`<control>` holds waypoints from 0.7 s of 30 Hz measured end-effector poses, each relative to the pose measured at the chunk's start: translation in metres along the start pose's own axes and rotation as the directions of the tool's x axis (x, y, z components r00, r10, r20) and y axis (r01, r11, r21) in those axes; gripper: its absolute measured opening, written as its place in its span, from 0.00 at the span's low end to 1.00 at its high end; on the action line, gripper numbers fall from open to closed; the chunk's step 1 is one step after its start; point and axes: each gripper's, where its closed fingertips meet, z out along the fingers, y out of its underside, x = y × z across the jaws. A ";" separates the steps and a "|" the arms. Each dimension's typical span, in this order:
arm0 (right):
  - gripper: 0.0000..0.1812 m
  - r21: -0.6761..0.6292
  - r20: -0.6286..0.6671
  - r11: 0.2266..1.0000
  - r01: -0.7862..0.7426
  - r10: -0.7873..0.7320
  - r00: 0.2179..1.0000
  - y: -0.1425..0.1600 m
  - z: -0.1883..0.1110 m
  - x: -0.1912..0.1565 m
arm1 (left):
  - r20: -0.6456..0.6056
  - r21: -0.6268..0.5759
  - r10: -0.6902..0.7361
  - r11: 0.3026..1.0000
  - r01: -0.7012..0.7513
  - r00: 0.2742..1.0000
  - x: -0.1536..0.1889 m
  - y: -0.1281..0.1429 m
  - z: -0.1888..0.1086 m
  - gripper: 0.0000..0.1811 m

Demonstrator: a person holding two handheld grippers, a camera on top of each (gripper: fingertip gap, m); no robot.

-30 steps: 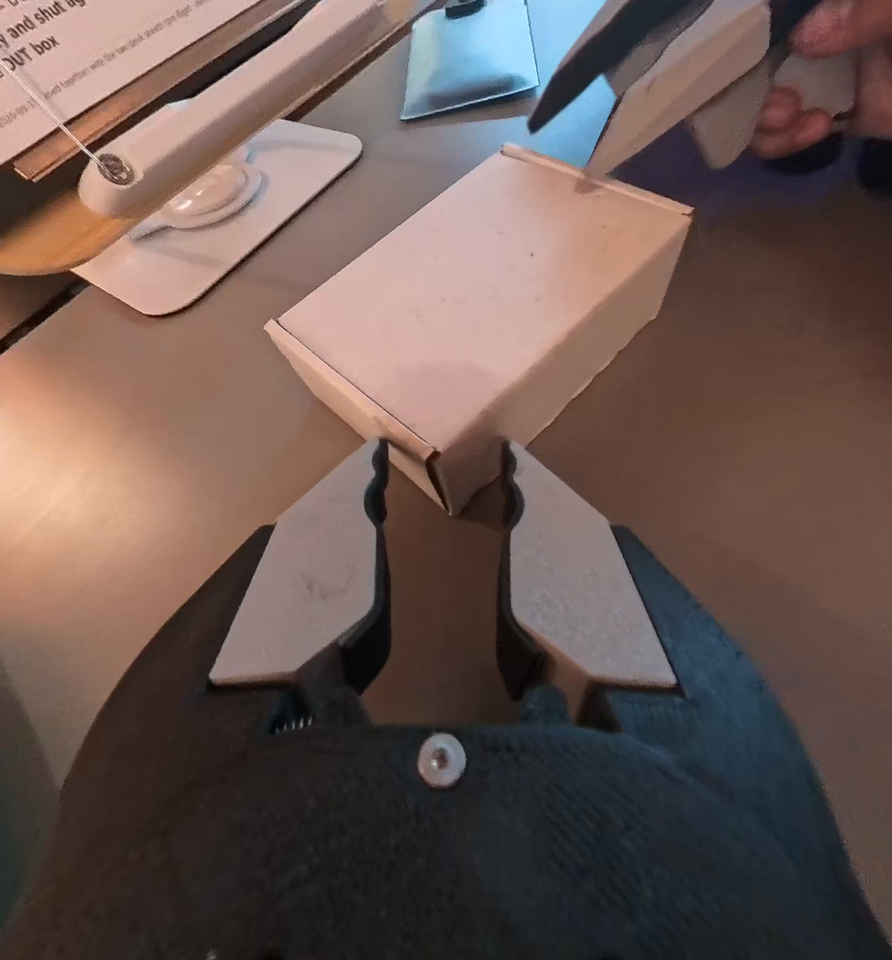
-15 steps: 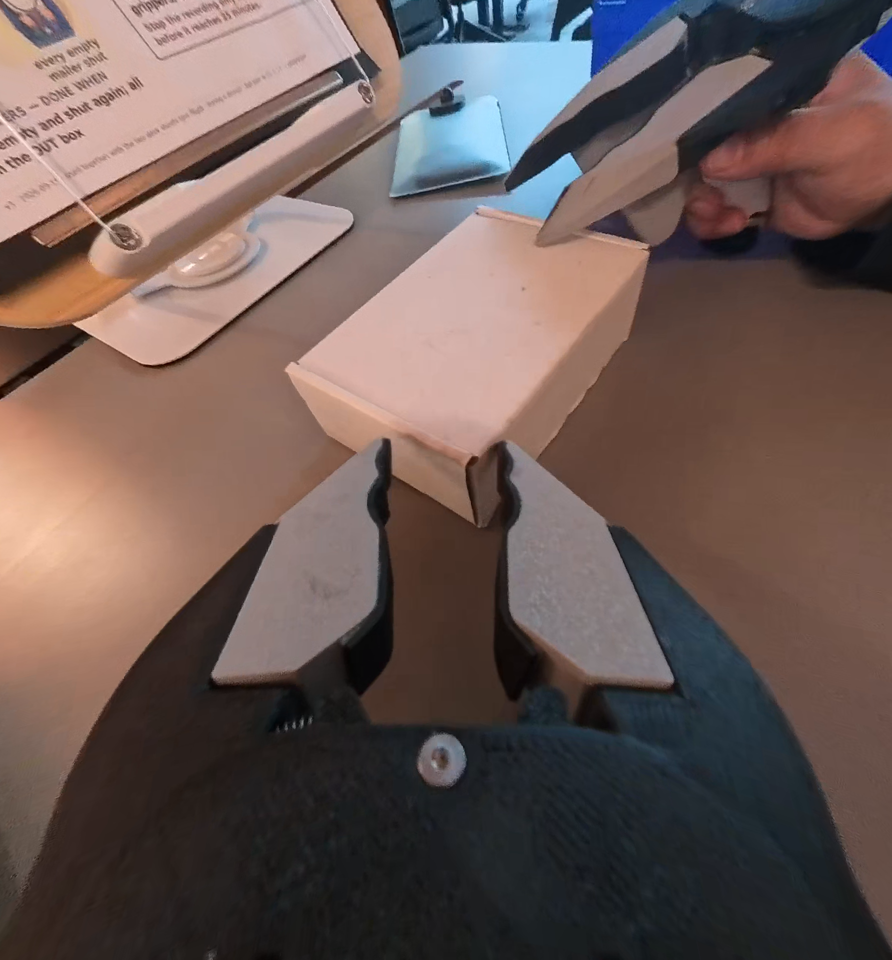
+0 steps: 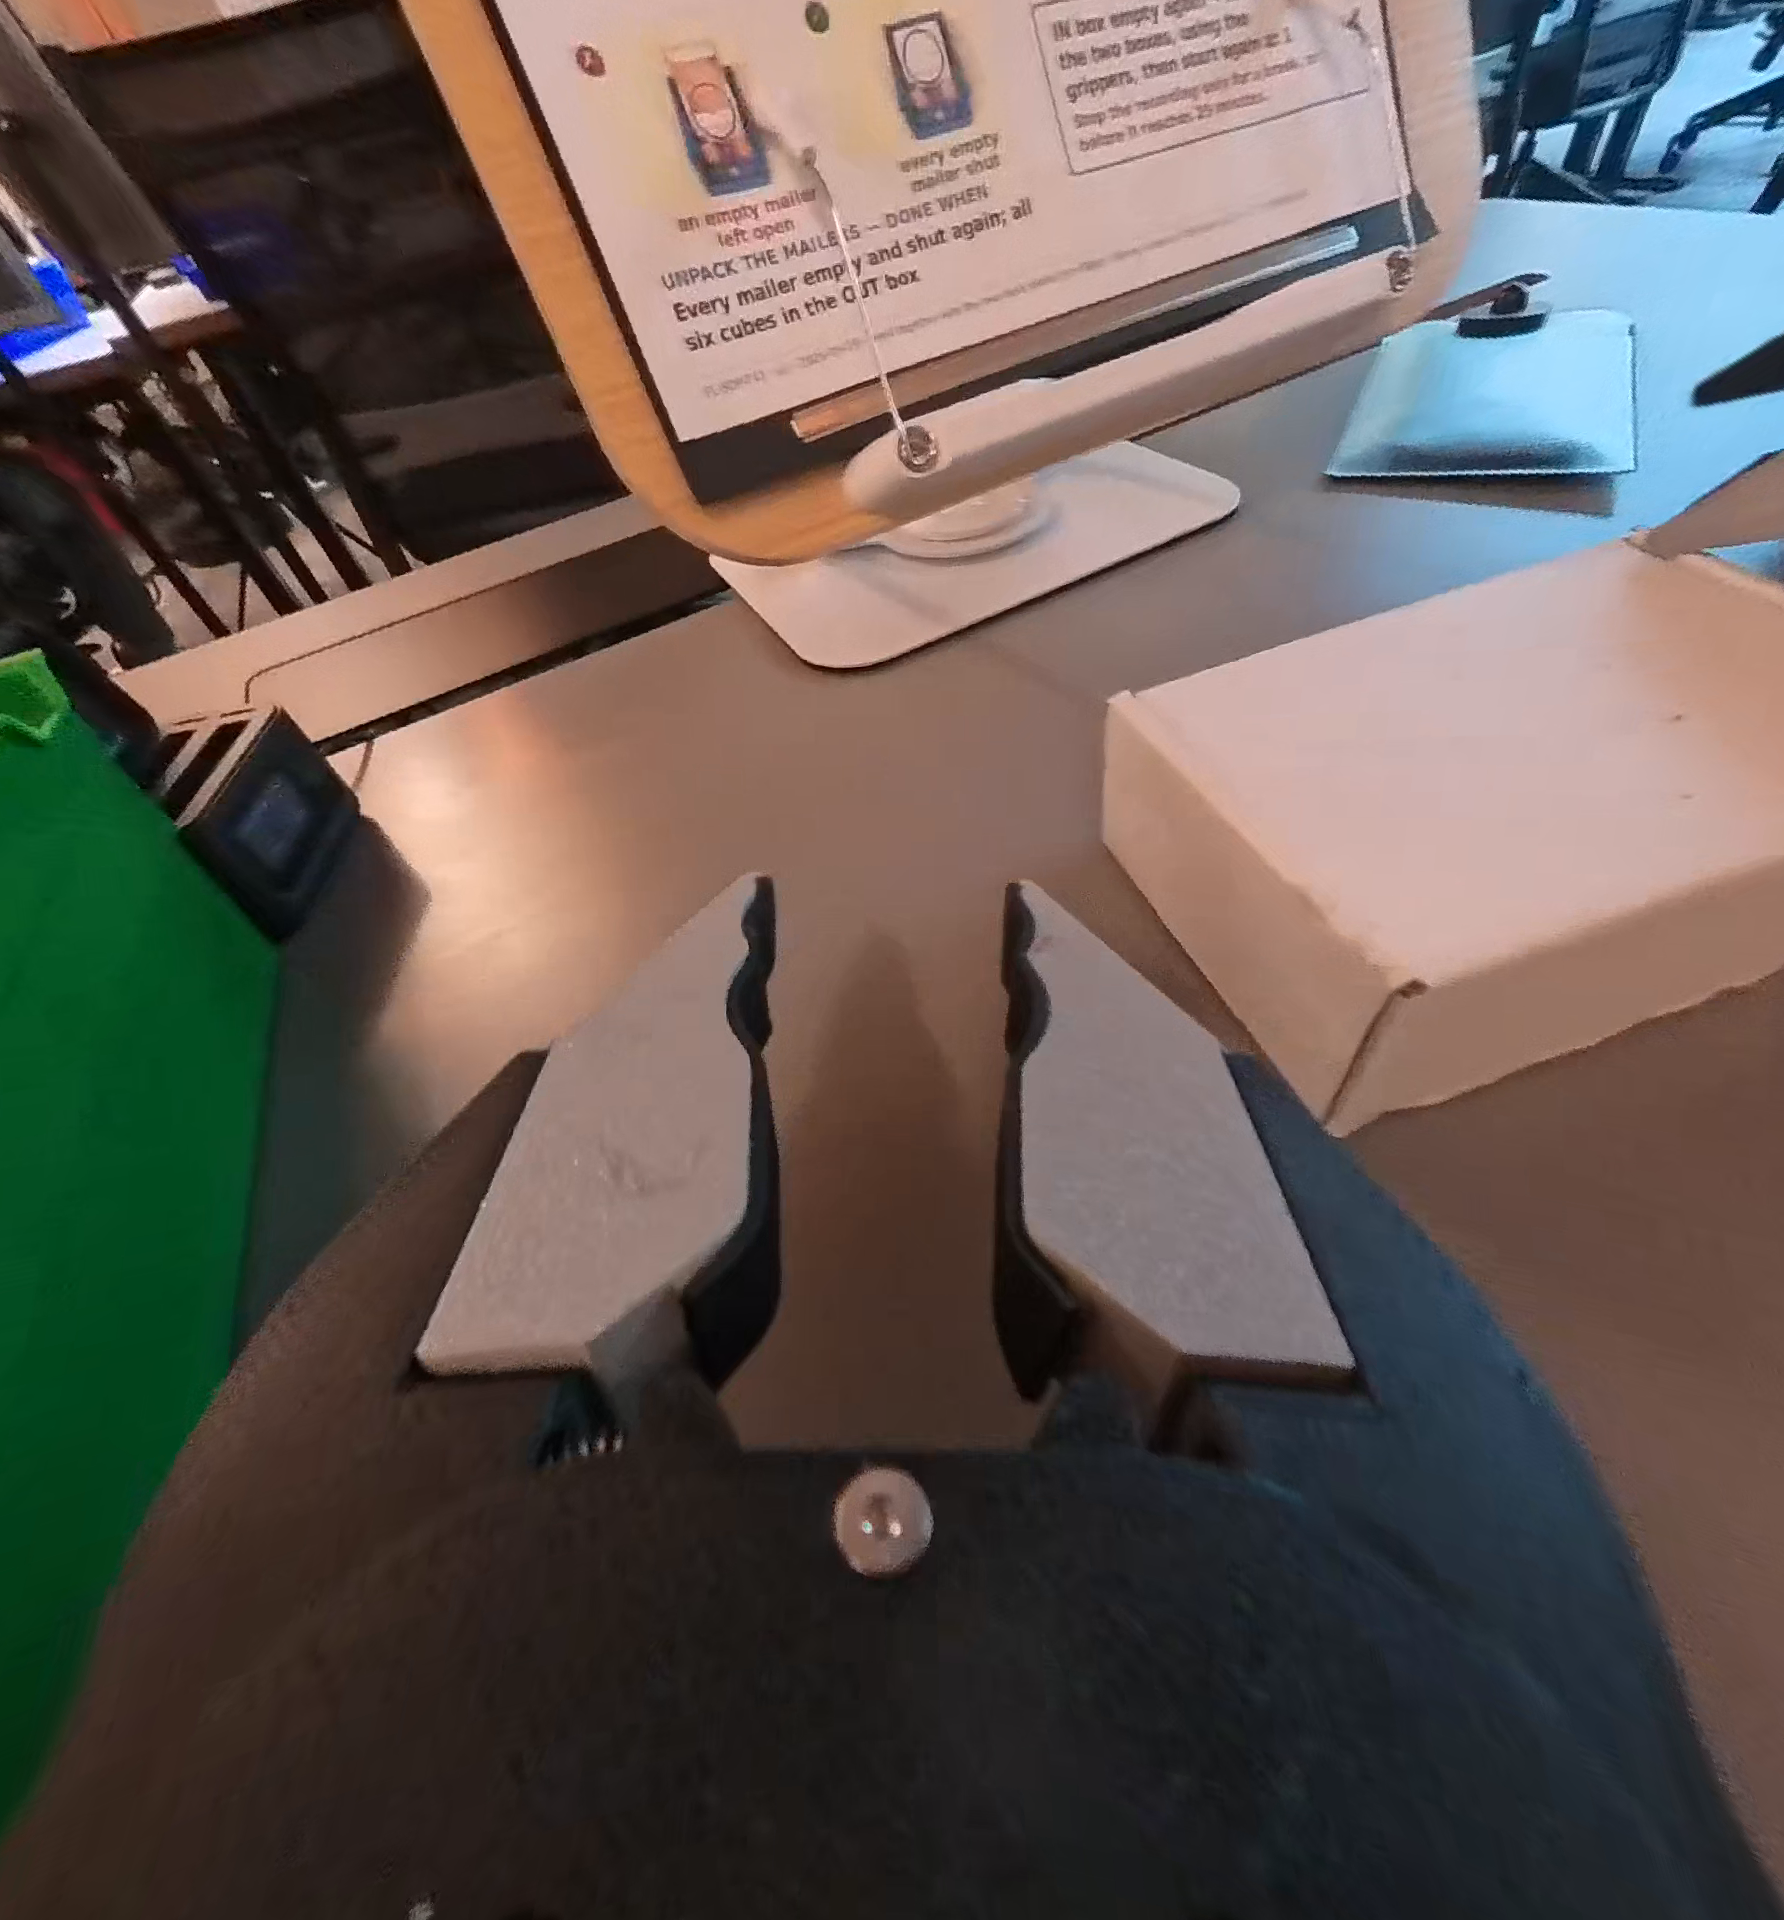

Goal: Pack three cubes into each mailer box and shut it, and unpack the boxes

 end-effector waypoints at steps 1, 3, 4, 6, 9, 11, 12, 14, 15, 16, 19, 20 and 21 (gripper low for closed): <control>0.38 0.000 -0.006 1.000 0.015 -0.015 1.000 -0.001 0.000 -0.002 | -0.002 -0.002 -0.004 1.000 0.004 1.000 0.000 0.000 0.000 0.23; 0.35 0.002 -0.013 0.999 0.039 -0.039 0.999 -0.001 0.001 -0.005 | -0.007 -0.003 0.003 1.000 -0.003 1.000 0.002 0.000 0.001 0.22; 0.34 0.004 -0.015 0.999 0.047 -0.047 0.999 -0.002 0.001 -0.006 | -0.004 -0.003 0.008 1.000 -0.008 1.000 0.003 0.000 0.001 0.22; 0.34 0.005 -0.020 0.998 0.055 -0.055 0.998 -0.002 0.000 -0.007 | -0.020 0.000 0.026 1.000 -0.026 0.999 0.007 0.000 0.000 0.21; 0.35 0.005 0.001 0.999 0.039 -0.039 0.999 -0.002 0.000 -0.009 | -0.030 -0.004 0.050 0.999 -0.051 0.998 0.010 0.001 0.001 0.20; 0.35 0.007 0.013 0.999 0.037 -0.037 0.999 -0.002 0.000 -0.011 | -0.044 -0.007 0.062 0.998 -0.063 0.997 0.014 0.001 0.001 0.19; 0.35 0.007 0.018 0.999 0.037 -0.037 0.999 -0.002 0.000 -0.012 | -0.048 -0.006 0.070 0.998 -0.070 0.996 0.015 0.001 0.001 0.18; 0.35 0.006 0.016 0.999 0.043 -0.043 0.999 -0.002 -0.001 -0.012 | -0.086 -0.004 0.100 0.995 -0.100 0.991 0.023 0.001 0.001 0.12; 0.35 0.006 0.011 0.999 0.049 -0.049 0.999 -0.002 -0.001 -0.011 | -0.092 -0.004 0.118 0.993 -0.119 0.989 0.025 0.002 0.001 0.09; 0.35 0.006 0.010 0.999 0.054 -0.054 0.999 -0.003 -0.001 -0.011 | -0.087 -0.006 0.134 0.991 -0.135 0.987 0.027 0.002 0.001 0.07; 0.35 0.008 0.017 0.999 0.046 -0.046 0.999 -0.002 -0.001 -0.011 | -0.083 -0.011 0.170 0.985 -0.171 0.982 0.029 0.004 0.001 0.05; 0.35 0.010 0.022 0.999 0.040 -0.041 0.999 -0.002 -0.001 -0.011 | -0.082 -0.010 0.176 0.984 -0.177 0.981 0.029 0.004 0.001 0.05; 0.35 0.013 0.026 0.999 0.034 -0.034 0.999 -0.003 -0.001 -0.011 | -0.080 -0.010 0.181 0.983 -0.182 0.980 0.029 0.004 0.001 0.05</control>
